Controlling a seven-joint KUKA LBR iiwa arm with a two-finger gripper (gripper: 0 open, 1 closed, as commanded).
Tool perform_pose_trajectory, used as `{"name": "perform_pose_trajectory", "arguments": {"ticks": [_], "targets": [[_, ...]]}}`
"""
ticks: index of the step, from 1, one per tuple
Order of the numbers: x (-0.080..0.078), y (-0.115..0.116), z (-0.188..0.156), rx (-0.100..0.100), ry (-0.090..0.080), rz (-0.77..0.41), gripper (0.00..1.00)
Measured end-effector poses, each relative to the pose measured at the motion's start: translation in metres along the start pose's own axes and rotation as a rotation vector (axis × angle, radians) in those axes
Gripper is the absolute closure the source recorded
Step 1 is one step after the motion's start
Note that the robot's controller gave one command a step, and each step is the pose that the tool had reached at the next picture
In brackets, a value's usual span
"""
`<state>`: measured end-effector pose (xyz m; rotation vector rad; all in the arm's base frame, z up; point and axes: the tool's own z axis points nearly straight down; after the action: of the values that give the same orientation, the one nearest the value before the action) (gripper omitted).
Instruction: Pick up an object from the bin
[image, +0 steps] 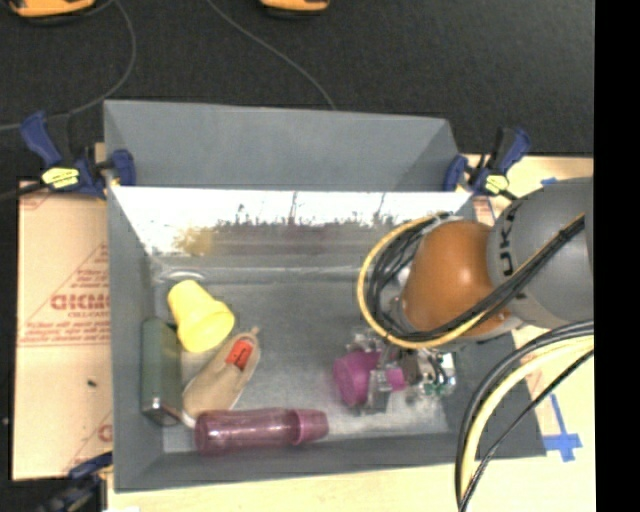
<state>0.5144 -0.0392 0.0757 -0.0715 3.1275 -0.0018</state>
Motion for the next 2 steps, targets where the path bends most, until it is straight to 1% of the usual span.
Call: {"name": "perform_pose_trajectory", "arguments": {"ticks": [2], "targets": [[0.0000,0.0000,0.0000,0.000,0.000,0.000,1.00]]}}
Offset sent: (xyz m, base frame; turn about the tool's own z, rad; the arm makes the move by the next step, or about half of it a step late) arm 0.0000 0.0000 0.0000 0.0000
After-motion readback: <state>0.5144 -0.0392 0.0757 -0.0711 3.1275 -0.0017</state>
